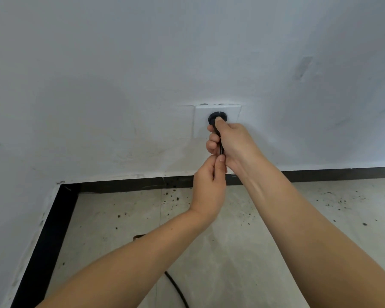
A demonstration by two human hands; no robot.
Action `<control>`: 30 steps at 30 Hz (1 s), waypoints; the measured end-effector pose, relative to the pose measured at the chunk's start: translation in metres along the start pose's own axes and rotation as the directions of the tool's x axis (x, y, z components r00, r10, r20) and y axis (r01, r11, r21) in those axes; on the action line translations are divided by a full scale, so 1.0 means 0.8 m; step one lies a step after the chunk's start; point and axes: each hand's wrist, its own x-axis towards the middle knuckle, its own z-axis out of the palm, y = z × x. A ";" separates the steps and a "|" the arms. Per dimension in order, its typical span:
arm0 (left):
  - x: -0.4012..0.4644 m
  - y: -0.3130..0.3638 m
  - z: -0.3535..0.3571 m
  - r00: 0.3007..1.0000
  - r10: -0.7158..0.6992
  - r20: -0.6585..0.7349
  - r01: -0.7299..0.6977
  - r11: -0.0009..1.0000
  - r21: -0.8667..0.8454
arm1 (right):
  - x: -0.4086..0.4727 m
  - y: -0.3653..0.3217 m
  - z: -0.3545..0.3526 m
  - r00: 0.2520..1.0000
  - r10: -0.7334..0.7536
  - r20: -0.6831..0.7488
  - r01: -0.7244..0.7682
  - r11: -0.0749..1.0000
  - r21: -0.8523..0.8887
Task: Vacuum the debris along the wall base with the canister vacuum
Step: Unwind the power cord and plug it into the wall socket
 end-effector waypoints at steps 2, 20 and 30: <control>0.002 0.001 0.002 1.000 0.017 -0.024 -0.017 1.000 0.007 | 0.002 -0.004 -0.001 1.000 0.002 -0.009 -0.002 1.000 -0.001; -0.023 -0.027 -0.008 0.998 0.068 0.015 -0.069 0.989 0.132 | 0.004 -0.024 -0.006 0.981 0.171 0.096 -0.166 0.984 -0.056; -0.025 -0.019 -0.003 0.999 0.038 0.019 -0.040 0.995 0.096 | -0.009 -0.029 -0.028 0.946 0.227 0.232 -0.188 0.966 -0.177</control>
